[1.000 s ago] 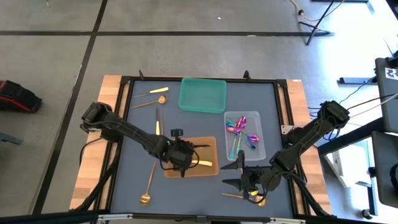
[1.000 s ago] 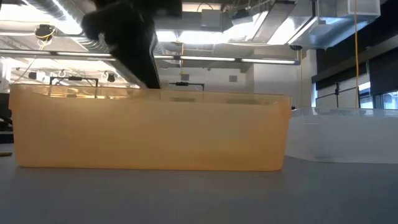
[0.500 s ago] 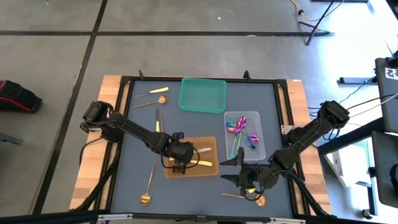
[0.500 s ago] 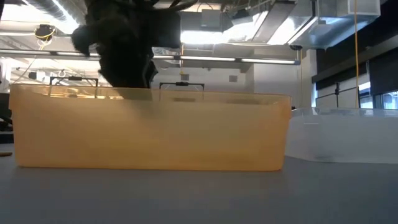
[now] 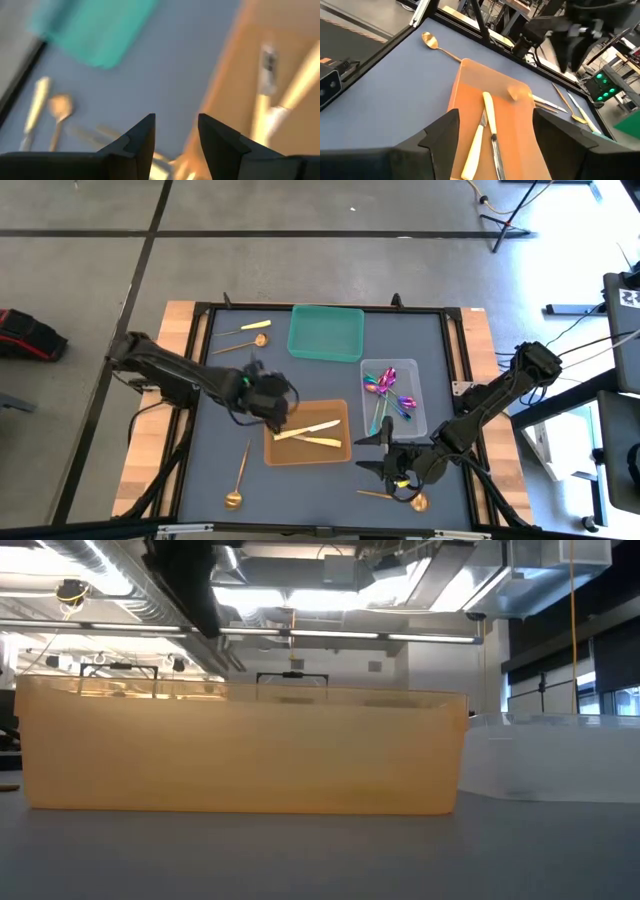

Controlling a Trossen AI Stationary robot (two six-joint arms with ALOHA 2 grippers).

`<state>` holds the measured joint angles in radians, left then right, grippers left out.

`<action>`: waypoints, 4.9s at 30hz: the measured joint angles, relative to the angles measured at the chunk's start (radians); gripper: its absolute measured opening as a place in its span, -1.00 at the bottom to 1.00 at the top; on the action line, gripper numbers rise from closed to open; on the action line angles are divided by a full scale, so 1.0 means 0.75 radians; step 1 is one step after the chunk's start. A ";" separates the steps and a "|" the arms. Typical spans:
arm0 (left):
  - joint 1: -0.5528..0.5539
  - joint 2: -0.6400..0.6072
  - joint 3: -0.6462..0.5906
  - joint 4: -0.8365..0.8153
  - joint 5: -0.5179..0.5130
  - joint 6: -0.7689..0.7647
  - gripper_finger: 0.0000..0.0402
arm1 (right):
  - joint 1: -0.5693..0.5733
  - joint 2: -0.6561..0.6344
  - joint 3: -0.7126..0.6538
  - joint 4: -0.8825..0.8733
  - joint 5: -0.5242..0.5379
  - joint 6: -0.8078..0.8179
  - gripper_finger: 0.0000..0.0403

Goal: Sort silverware by color (type)
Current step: Put the yellow table knife into the orange bin

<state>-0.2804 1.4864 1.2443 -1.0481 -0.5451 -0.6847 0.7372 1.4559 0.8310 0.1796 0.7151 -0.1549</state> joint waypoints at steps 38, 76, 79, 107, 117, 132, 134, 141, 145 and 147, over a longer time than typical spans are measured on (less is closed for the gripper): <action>0.512 -0.212 -1.043 0.818 0.230 -0.428 -0.29 | 0.000 0.000 0.000 -0.005 0.006 0.061 0.19; -0.026 -0.312 -0.670 1.311 0.288 0.453 -0.75 | 0.000 0.000 0.000 -0.015 0.010 0.096 0.19; -0.064 -0.228 -0.670 1.397 0.367 0.549 -0.75 | 0.000 0.000 0.000 -0.020 0.010 0.096 0.19; 0.166 -0.169 -0.505 0.883 0.513 0.437 -0.35 | -0.066 0.000 0.000 -0.033 0.001 -0.044 0.19; 0.448 -0.286 -0.409 0.481 0.061 0.651 -0.35 | -0.246 0.000 0.000 -0.174 0.011 -0.109 0.19; 1.222 -0.133 -0.411 0.423 0.350 0.898 -0.35 | -0.710 0.001 -0.055 -0.405 -0.401 -0.074 0.19; 1.280 -0.095 -0.411 0.429 0.364 0.921 -0.35 | -0.740 0.001 -0.075 -0.404 -0.408 -0.074 0.19; 1.408 0.091 -0.411 0.507 0.403 1.111 -0.35 | -0.804 0.001 -0.086 -0.384 -0.410 -0.079 0.19; 1.477 0.192 -0.411 0.584 0.403 1.167 -0.35 | -0.819 0.001 -0.086 -0.369 -0.411 -0.079 0.19; 1.509 0.241 -0.411 0.599 0.421 1.178 -0.35 | -0.819 0.001 -0.086 -0.373 -0.411 -0.072 0.19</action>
<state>0.8515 1.6671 0.9360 -0.5991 -0.2292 0.1992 0.1230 1.4567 0.7662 -0.0999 0.4068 -0.2093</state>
